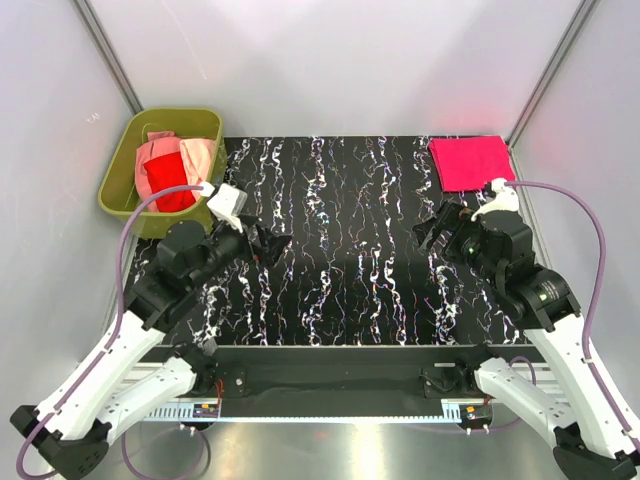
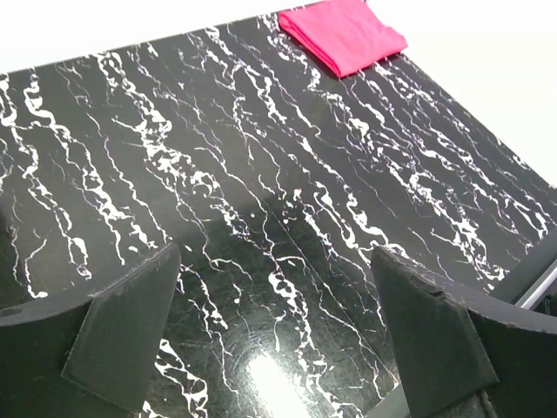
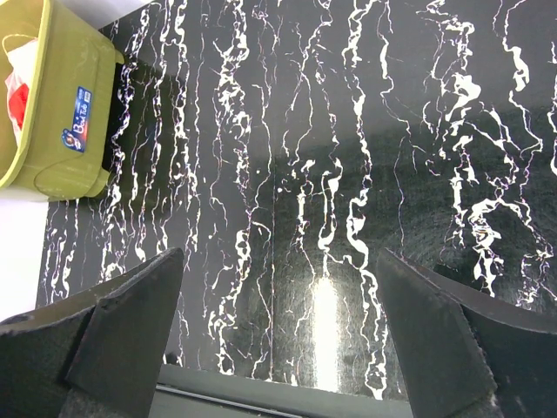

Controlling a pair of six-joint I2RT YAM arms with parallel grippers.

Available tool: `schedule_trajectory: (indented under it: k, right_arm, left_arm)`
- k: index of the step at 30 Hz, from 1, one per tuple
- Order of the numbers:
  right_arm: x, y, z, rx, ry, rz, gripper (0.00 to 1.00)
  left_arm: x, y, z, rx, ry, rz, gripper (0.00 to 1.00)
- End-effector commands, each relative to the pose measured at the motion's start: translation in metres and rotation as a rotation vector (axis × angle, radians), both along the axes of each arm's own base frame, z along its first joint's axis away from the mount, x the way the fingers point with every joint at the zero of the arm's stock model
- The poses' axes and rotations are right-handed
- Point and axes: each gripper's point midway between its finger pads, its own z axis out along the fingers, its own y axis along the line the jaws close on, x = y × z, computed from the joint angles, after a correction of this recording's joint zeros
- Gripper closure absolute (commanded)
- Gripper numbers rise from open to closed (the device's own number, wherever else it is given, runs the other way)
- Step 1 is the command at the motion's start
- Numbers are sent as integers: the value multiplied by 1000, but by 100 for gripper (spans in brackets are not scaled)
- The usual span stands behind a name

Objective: Fold and stack the t-shirts
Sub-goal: Grab the tshirt from the pile

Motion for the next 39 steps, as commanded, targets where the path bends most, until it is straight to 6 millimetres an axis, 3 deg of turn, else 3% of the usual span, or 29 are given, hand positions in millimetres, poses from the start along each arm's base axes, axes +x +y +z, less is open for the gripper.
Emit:
schedule_trajectory:
  k: [1, 5, 6, 8, 9, 10, 12, 13, 15, 16, 17, 18, 20, 24, 26, 27, 30, 34, 37, 39]
  right_arm:
    - [0, 4, 15, 20, -36, 17, 0]
    - [1, 4, 14, 25, -39, 17, 0]
    - [0, 4, 13, 26, -38, 19, 0]
    - [-1, 6, 13, 31, -43, 26, 0]
    - [-1, 5, 13, 34, -47, 26, 0]
    - [-1, 6, 13, 37, -47, 29, 0]
    - [-4, 8, 15, 54, -58, 39, 0]
    - [-5, 10, 15, 63, -63, 51, 0]
    - [-8, 14, 15, 84, -67, 77, 0]
    - [-9, 16, 12, 89, -62, 85, 0]
    - [-11, 17, 13, 101, -63, 87, 0]
    - [-12, 17, 11, 105, -60, 90, 0]
    - [-15, 18, 12, 112, -73, 103, 0]
    - [-19, 18, 9, 120, -65, 109, 0]
    - [-21, 22, 8, 132, -54, 124, 0]
    - [-22, 25, 8, 140, -50, 140, 0]
    - [-22, 30, 7, 140, -39, 168, 0]
    - [-17, 23, 5, 92, -30, 139, 0]
    - [-10, 17, 4, 51, -27, 109, 0]
    - [-5, 17, 1, 27, -25, 103, 0]
  left_arm:
    - [4, -7, 28, -60, -58, -14, 1]
    - [20, 1, 36, -47, -57, 75, 1]
    - [31, 4, 29, -18, -31, 123, 1]
    - [51, 27, 38, 24, -8, 300, 1]
    - [67, 31, 27, 74, 34, 368, 1]
    - [77, 52, 41, 95, 39, 474, 2]
    - [101, 58, 33, 134, 101, 520, 5]
    - [113, 75, 46, 98, 117, 566, 8]
    - [136, 93, 42, 83, 168, 636, 10]
    - [146, 116, 52, 56, 164, 705, 11]
    - [152, 127, 53, 45, 164, 750, 12]
    - [164, 151, 53, 44, 151, 846, 13]
    - [174, 174, 51, 40, 141, 937, 14]
    - [203, 223, 18, 11, 216, 1054, 24]
    - [217, 229, 0, -5, 255, 1058, 30]
    - [221, 250, -5, -35, 270, 1089, 33]
    - [236, 273, -35, -98, 346, 1125, 44]
    - [247, 287, -59, -79, 397, 1148, 47]
    - [259, 289, -68, -47, 384, 1123, 42]
    - [263, 295, -88, 1, 438, 1144, 41]
